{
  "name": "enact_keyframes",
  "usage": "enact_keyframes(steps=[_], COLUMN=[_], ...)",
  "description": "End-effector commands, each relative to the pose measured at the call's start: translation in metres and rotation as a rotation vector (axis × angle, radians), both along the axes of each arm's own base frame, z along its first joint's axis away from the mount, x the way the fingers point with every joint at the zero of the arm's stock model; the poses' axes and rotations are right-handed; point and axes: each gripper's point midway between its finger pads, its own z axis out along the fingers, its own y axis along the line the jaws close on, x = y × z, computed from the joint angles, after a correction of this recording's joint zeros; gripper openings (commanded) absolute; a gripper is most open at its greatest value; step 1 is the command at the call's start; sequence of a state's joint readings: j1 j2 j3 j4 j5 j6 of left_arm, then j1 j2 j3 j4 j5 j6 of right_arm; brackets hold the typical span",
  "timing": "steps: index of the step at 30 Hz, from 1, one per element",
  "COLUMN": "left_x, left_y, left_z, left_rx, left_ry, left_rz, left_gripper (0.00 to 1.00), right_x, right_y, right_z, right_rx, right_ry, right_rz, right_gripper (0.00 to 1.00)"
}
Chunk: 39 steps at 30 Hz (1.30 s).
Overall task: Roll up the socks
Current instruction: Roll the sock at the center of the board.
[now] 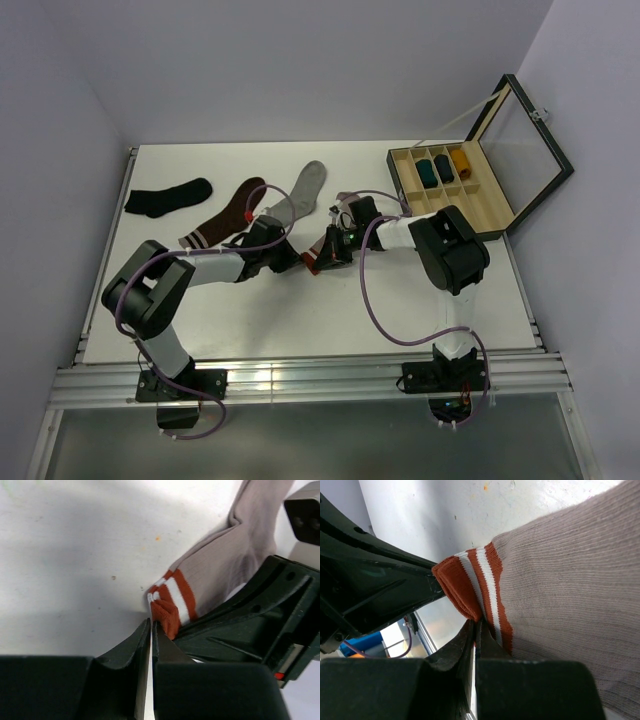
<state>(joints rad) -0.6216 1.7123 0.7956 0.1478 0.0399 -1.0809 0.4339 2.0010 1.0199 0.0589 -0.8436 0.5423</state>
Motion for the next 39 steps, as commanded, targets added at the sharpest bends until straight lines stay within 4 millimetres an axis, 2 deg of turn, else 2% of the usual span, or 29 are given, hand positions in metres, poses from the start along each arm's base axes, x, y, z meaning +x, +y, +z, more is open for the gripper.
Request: enact_keyframes(steps=[1, 12, 27, 39], left_x=[0.010, 0.008, 0.017, 0.018], left_y=[-0.016, -0.020, -0.021, -0.021], left_z=[0.025, 0.033, 0.038, 0.025], left_rx=[-0.067, -0.122, -0.176, -0.186], left_ry=[-0.088, -0.123, -0.174, -0.163], left_rz=[-0.042, -0.055, -0.022, -0.022], left_gripper=[0.11, 0.12, 0.12, 0.11], right_x=[0.007, 0.008, 0.009, 0.008], right_y=[-0.010, -0.010, -0.011, -0.011], right_z=[-0.015, -0.017, -0.020, -0.021], right_rx=[-0.065, -0.073, -0.087, -0.087], right_ry=[-0.013, -0.007, 0.002, 0.007], right_rz=[-0.035, -0.045, -0.045, -0.048], right_gripper=[0.00, 0.00, 0.00, 0.00])
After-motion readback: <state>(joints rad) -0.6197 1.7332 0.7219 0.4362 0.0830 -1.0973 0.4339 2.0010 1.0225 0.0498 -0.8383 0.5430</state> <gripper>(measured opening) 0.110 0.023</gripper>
